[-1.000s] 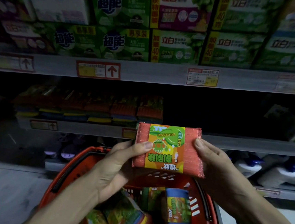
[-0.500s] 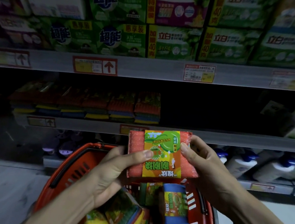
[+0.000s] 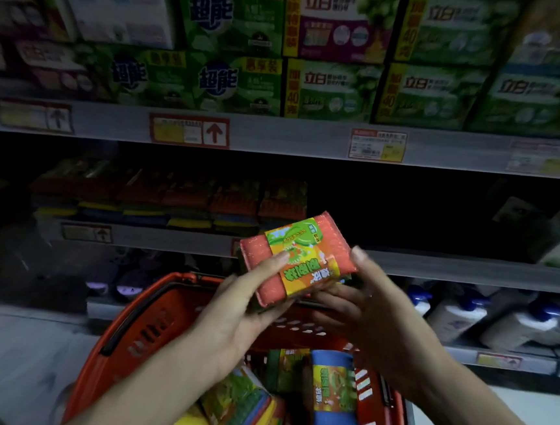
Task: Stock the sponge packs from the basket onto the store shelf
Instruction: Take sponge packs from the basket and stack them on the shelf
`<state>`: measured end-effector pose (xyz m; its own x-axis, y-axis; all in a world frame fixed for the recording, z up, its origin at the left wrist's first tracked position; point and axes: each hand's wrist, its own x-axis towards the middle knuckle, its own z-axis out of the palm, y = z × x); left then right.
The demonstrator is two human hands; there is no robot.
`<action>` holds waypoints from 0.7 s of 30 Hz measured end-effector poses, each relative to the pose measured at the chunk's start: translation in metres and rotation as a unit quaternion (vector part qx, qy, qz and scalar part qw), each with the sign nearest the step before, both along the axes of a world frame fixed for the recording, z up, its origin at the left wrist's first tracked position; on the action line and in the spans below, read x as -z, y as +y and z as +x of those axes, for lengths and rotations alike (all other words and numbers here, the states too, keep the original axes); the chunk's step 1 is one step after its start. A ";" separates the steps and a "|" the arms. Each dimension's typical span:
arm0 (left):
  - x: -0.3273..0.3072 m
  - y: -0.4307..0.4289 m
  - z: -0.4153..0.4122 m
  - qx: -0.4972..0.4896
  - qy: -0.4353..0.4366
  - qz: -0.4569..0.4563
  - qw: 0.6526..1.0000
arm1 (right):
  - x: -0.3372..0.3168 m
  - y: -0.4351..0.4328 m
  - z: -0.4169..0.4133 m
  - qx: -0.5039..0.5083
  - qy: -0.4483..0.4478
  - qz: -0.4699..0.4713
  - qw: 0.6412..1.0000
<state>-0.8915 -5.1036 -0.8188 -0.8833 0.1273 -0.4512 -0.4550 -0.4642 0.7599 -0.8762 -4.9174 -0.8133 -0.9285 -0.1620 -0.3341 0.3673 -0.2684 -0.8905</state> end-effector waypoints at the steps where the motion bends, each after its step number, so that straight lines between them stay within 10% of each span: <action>1: 0.002 0.004 0.000 -0.007 0.014 -0.017 1.000 | 0.005 -0.001 0.001 0.002 -0.001 -0.001 1.000; 14: 0.013 0.004 -0.007 0.014 0.169 -0.220 0.961 | 0.001 0.020 -0.005 0.145 0.068 -0.009 0.987; 21: 0.017 0.011 -0.001 -0.026 0.141 -0.158 0.977 | 0.018 0.012 -0.002 0.193 0.054 0.003 0.980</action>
